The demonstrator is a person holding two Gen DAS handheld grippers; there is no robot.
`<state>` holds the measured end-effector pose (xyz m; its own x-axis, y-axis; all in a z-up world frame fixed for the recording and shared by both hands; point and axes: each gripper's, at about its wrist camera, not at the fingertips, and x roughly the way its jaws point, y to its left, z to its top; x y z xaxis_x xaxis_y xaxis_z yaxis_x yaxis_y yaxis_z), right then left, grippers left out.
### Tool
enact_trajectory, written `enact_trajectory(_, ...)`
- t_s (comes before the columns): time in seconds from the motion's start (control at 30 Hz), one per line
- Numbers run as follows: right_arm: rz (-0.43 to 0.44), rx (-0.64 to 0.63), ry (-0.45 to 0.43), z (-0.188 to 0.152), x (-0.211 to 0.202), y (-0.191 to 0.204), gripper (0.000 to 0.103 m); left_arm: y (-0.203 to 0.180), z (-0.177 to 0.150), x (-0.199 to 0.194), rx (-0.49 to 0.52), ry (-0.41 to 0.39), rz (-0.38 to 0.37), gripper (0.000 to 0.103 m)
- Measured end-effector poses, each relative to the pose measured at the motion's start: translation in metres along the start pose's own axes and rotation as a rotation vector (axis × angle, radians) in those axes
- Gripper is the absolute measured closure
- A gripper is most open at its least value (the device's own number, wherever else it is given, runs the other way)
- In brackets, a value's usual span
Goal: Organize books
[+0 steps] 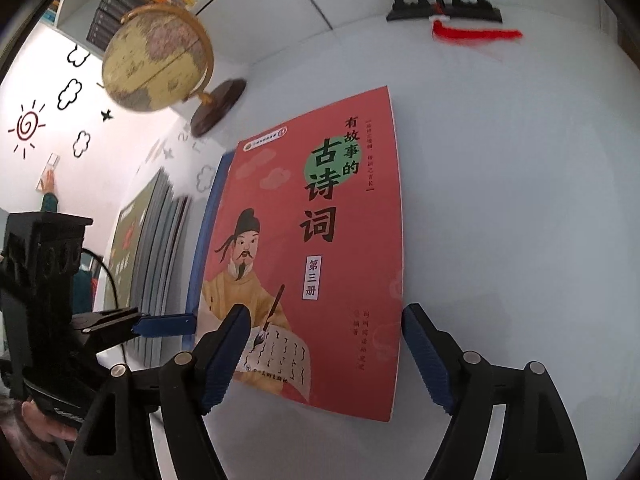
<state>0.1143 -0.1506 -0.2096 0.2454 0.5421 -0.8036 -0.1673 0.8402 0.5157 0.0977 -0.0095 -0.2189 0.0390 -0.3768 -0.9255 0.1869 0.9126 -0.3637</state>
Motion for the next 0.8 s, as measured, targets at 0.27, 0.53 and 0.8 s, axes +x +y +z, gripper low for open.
enact_trajectory(0.27,0.119,0.093,-0.085,-0.004,-0.001,-0.018,0.021,0.023,0.028,-0.005,-0.088,-0.094,-0.073,0.017)
enact_trajectory(0.53,0.033,-0.011,-0.144,-0.01,0.006,0.004,0.022,0.02,0.028,-0.003,-0.061,-0.155,-0.072,0.001)
enact_trajectory(0.8,0.314,0.053,-0.275,-0.029,-0.029,-0.024,0.063,0.017,0.024,-0.005,-0.03,-0.174,-0.002,0.008)
